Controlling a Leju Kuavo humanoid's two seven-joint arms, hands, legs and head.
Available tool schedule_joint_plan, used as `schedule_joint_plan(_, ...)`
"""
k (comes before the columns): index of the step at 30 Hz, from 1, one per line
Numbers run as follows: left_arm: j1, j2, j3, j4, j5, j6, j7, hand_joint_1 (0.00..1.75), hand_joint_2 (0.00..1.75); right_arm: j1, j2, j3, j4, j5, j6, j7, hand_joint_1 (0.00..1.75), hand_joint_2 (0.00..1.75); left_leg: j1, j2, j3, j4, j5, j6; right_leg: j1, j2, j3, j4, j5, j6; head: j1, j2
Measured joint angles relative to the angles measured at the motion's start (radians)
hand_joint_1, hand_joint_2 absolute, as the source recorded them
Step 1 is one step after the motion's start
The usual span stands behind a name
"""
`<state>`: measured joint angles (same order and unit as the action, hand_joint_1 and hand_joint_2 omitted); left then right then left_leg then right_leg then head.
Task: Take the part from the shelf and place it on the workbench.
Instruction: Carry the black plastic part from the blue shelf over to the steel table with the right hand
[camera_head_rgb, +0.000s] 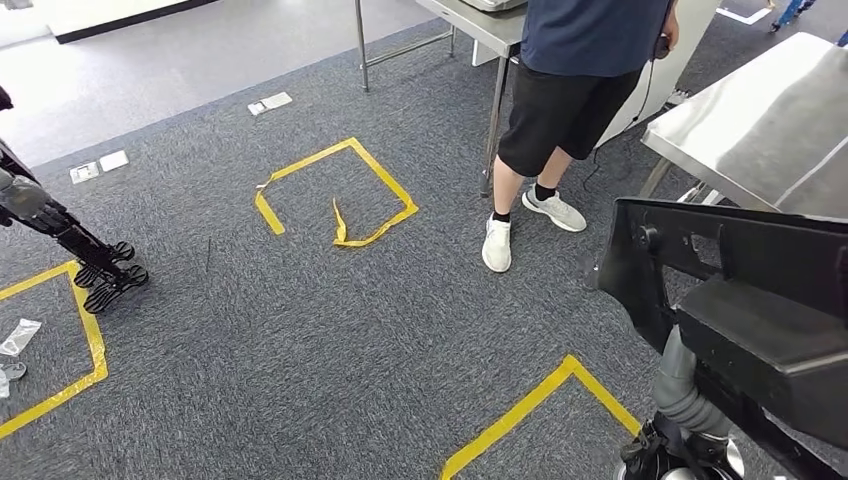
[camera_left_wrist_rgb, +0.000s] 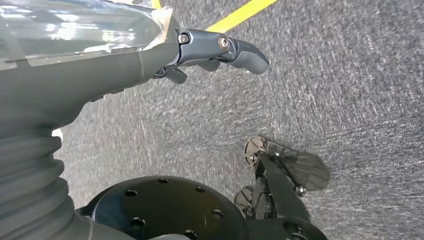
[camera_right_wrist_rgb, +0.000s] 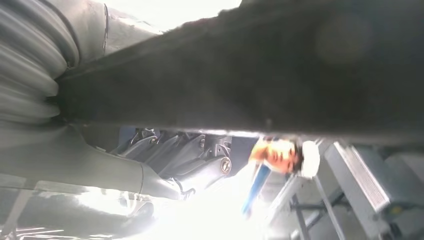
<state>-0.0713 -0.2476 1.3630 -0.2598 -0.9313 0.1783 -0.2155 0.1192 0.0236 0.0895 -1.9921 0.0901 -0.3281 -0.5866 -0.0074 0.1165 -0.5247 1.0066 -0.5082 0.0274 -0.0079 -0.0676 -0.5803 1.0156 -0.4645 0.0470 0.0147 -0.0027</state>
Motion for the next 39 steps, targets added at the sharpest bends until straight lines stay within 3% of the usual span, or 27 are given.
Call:
schedule_joint_plan(1, -0.001, 0.0, 0.0, 0.0, 0.0, 0.001, 0.0, 0.0, 1.75, 0.0, 0.0, -0.001, 0.0, 0.002, 0.0, 0.0, 1.75, 1.75, 0.002, 0.007, 0.004, -0.001, -0.002, -0.005, -0.003, 0.014, 0.0, -0.001, 0.002, -0.007, -0.002, 0.0)
schedule_joint_plan(2, -0.003, 0.0, 0.0, 0.0, 0.0, 0.001, 0.0, 0.0, 1.75, 0.0, 0.0, -0.001, 0.0, 0.002, 0.0, 0.0, 1.75, 1.75, 0.005, -0.001, 0.005, 0.004, -0.009, -0.012, -0.007, 0.026, 0.0, -0.003, 0.004, -0.013, -0.003, 0.0)
schedule_joint_plan(3, -0.004, 0.0, 0.0, 0.0, 0.0, 0.002, 0.0, 0.0, 1.75, -0.001, 0.0, -0.002, 0.0, 0.003, 0.0, 0.0, 1.75, 1.75, 0.008, -0.024, -0.001, 0.024, -0.025, -0.018, -0.011, 0.038, 0.0, -0.005, 0.006, -0.02, -0.006, 0.0)
schedule_joint_plan(5, -0.004, 0.0, 0.0, 0.0, 0.0, 0.004, 0.0, 0.0, 1.75, -0.002, 0.001, -0.001, 0.0, 0.003, 0.0, 0.0, 1.75, 1.75, 0.013, -0.088, -0.046, 0.124, -0.086, -0.026, -0.016, 0.062, 0.003, -0.006, 0.009, -0.034, -0.012, 0.0)
schedule_joint_plan(6, -0.003, 0.0, 0.0, 0.0, 0.0, 0.005, 0.001, 0.0, 1.75, -0.003, 0.001, -0.001, 0.0, 0.003, 0.0, 0.0, 1.75, 1.75, 0.013, -0.108, -0.08, 0.193, -0.118, -0.027, -0.014, 0.074, 0.002, -0.006, 0.01, -0.039, -0.013, 0.0)
schedule_joint_plan(7, -0.001, 0.0, 0.0, 0.0, 0.0, 0.006, 0.001, 0.0, 1.75, -0.003, 0.001, -0.001, 0.0, 0.002, 0.0, 0.0, 1.75, 1.75, 0.014, -0.116, -0.11, 0.249, -0.139, -0.027, -0.013, 0.087, 0.001, -0.005, 0.01, -0.041, -0.013, 0.0)
schedule_joint_plan(8, -0.001, 0.0, 0.0, 0.0, 0.001, 0.006, 0.002, 0.0, 1.75, -0.002, 0.001, -0.001, 0.001, 0.002, 0.0, 0.0, 1.75, 1.75, 0.015, -0.118, -0.127, 0.278, -0.14, -0.027, -0.011, 0.101, 0.001, -0.005, 0.01, -0.041, -0.014, 0.0)
schedule_joint_plan(9, 0.0, 0.0, 0.0, 0.0, 0.001, 0.006, 0.002, 0.0, 1.75, -0.002, 0.001, -0.001, 0.002, 0.001, 0.0, 0.0, 1.75, 1.75, 0.016, -0.121, -0.126, 0.269, -0.121, -0.027, -0.011, 0.115, 0.001, -0.005, 0.01, -0.041, -0.014, 0.0)
schedule_joint_plan(10, 0.0, 0.0, 0.0, 0.0, 0.001, 0.006, 0.001, 0.0, 1.75, -0.002, 0.001, -0.001, 0.002, 0.001, 0.0, 0.0, 1.75, 1.75, 0.018, -0.125, -0.107, 0.224, -0.087, -0.026, -0.011, 0.13, 0.003, -0.004, 0.01, -0.041, -0.014, 0.0)
schedule_joint_plan(12, 0.0, 0.0, 0.0, 0.0, 0.002, 0.005, -0.001, 0.0, 1.75, -0.003, 0.001, -0.001, 0.003, 0.0, 0.0, 0.0, 1.75, 1.75, 0.025, -0.166, -0.047, 0.092, -0.018, -0.023, -0.009, 0.156, 0.004, -0.002, 0.011, -0.037, -0.014, 0.0)
schedule_joint_plan(14, -0.001, 0.0, 0.0, 0.0, 0.003, 0.004, -0.003, 0.0, 1.75, -0.006, 0.001, 0.0, 0.004, -0.002, 0.001, 0.0, 1.75, 1.75, 0.027, -0.199, -0.016, 0.02, 0.004, -0.02, -0.007, 0.178, -0.002, -0.001, 0.014, -0.027, -0.013, 0.0)
schedule_joint_plan(16, -0.002, 0.0, 0.0, 0.0, 0.003, 0.003, -0.006, 0.0, 1.75, -0.007, 0.0, 0.0, 0.005, -0.005, 0.003, 0.0, 1.75, 1.75, 0.02, -0.185, -0.014, 0.009, 0.005, -0.01, -0.01, 0.199, -0.013, -0.005, 0.021, -0.011, -0.013, 0.0)
schedule_joint_plan(17, -0.003, 0.0, 0.0, 0.0, 0.004, 0.002, -0.007, 0.0, 1.75, -0.006, -0.001, 0.0, 0.005, -0.006, 0.003, 0.0, 1.75, 1.75, 0.019, -0.172, -0.012, 0.003, 0.01, -0.002, -0.011, 0.195, -0.02, -0.003, 0.022, -0.005, -0.013, 0.0)
schedule_joint_plan(19, -0.003, 0.0, 0.0, 0.0, 0.004, 0.002, -0.009, 0.0, 1.75, -0.011, -0.003, 0.0, 0.007, -0.008, 0.003, 0.0, 1.75, 1.75, 0.019, -0.144, -0.008, -0.011, 0.019, 0.014, -0.007, 0.148, -0.049, 0.042, -0.001, -0.002, -0.008, 0.0)
schedule_joint_plan(21, -0.002, 0.0, 0.0, 0.0, 0.006, 0.002, -0.008, 0.0, 1.75, -0.017, -0.004, 0.001, 0.01, -0.009, 0.004, -0.001, 1.75, 1.75, 0.016, -0.114, -0.009, -0.015, 0.021, 0.022, -0.006, 0.096, -0.107, 0.161, -0.055, -0.007, -0.004, 0.0)
schedule_joint_plan(23, -0.002, 0.0, 0.0, 0.0, 0.006, 0.003, -0.005, 0.0, 1.75, -0.019, -0.005, 0.001, 0.017, -0.011, 0.005, -0.001, 1.75, 1.75, 0.014, -0.083, -0.01, -0.014, 0.02, 0.023, -0.009, 0.082, -0.155, 0.265, -0.09, -0.003, -0.004, 0.0)
schedule_joint_plan(24, -0.002, 0.0, 0.0, 0.0, 0.006, 0.005, -0.003, 0.0, 1.75, -0.019, -0.006, 0.001, 0.02, -0.012, 0.005, -0.001, 1.75, 1.75, 0.014, -0.069, -0.01, -0.014, 0.019, 0.022, -0.012, 0.078, -0.153, 0.266, -0.086, 0.005, -0.004, 0.0)
schedule_joint_plan(25, -0.002, 0.0, 0.0, 0.001, 0.006, 0.006, -0.002, 0.0, 1.75, -0.019, -0.006, 0.001, 0.022, -0.012, 0.005, -0.001, 1.75, 1.75, 0.015, -0.056, -0.009, -0.014, 0.017, 0.019, -0.015, 0.07, -0.129, 0.225, -0.069, 0.015, -0.003, 0.0)
schedule_joint_plan(27, -0.002, 0.0, 0.0, 0.002, 0.006, 0.006, 0.0, 0.0, 1.75, -0.02, -0.006, 0.001, 0.025, -0.012, 0.005, -0.001, 1.75, 1.75, 0.013, -0.034, -0.004, -0.012, 0.011, 0.011, -0.016, 0.027, -0.046, 0.082, -0.022, 0.03, -0.003, 0.0)
schedule_joint_plan(29, -0.002, 0.0, 0.0, 0.002, 0.006, 0.006, 0.0, 0.0, 1.75, -0.023, -0.006, 0.002, 0.027, -0.011, 0.005, -0.002, 1.75, 1.75, 0.007, -0.017, 0.002, -0.01, 0.003, -0.001, -0.011, -0.005, 0.003, -0.002, 0.002, 0.025, -0.006, 0.0)
schedule_joint_plan(31, -0.005, 0.0, 0.0, 0.003, 0.006, 0.007, 0.001, 0.0, 1.75, -0.025, -0.007, 0.001, 0.028, -0.011, 0.005, -0.002, 1.75, 1.75, 0.006, 0.002, 0.01, -0.011, -0.002, -0.01, -0.006, 0.01, 0.005, -0.01, 0.005, 0.009, -0.008, 0.0)
schedule_joint_plan(32, -0.007, 0.0, 0.0, 0.003, 0.006, 0.007, 0.001, 0.0, 1.75, -0.024, -0.007, 0.001, 0.028, -0.012, 0.005, -0.003, 1.75, 1.75, 0.009, 0.004, 0.012, -0.009, -0.006, -0.015, -0.01, 0.022, 0.005, -0.011, 0.006, 0.002, -0.009, 0.0)
schedule_joint_plan(34, -0.01, 0.0, 0.0, 0.003, 0.006, 0.007, 0.001, 0.0, 1.75, -0.027, -0.007, 0.0, 0.029, -0.011, 0.005, -0.004, 1.75, 1.75, 0.016, -0.034, -0.002, 0.033, -0.038, -0.025, -0.019, 0.047, 0.006, -0.014, 0.009, -0.014, -0.011, 0.0)
schedule_joint_plan(36, -0.01, 0.0, 0.0, 0.003, 0.006, 0.007, 0.001, 0.0, 1.75, -0.03, -0.006, 0.0, 0.03, -0.011, 0.005, -0.006, 1.75, 1.75, 0.019, -0.094, -0.058, 0.154, -0.103, -0.029, -0.021, 0.069, 0.006, -0.015, 0.011, -0.026, -0.015, 0.0)
schedule_joint_plan(37, -0.01, 0.0, 0.0, 0.003, 0.006, 0.007, 0.001, 0.0, 1.75, -0.031, -0.005, 0.0, 0.031, -0.011, 0.005, -0.006, 1.75, 1.75, 0.02, -0.109, -0.094, 0.224, -0.132, -0.03, -0.021, 0.081, 0.006, -0.015, 0.011, -0.031, -0.017, 0.0)
schedule_joint_plan(38, -0.009, 0.0, 0.0, 0.003, 0.006, 0.007, 0.001, 0.0, 1.75, -0.031, -0.005, 0.0, 0.033, -0.011, 0.005, -0.006, 1.75, 1.75, 0.02, -0.116, -0.122, 0.275, -0.145, -0.031, -0.02, 0.094, 0.006, -0.014, 0.012, -0.031, -0.017, 0.0)
schedule_joint_plan(39, -0.008, 0.0, 0.0, 0.003, 0.006, 0.008, 0.001, 0.0, 1.75, -0.031, -0.005, 0.0, 0.035, -0.011, 0.005, -0.006, 1.75, 1.75, 0.02, -0.119, -0.136, 0.29, -0.137, -0.03, -0.02, 0.109, 0.007, -0.014, 0.012, -0.031, -0.017, 0.0)
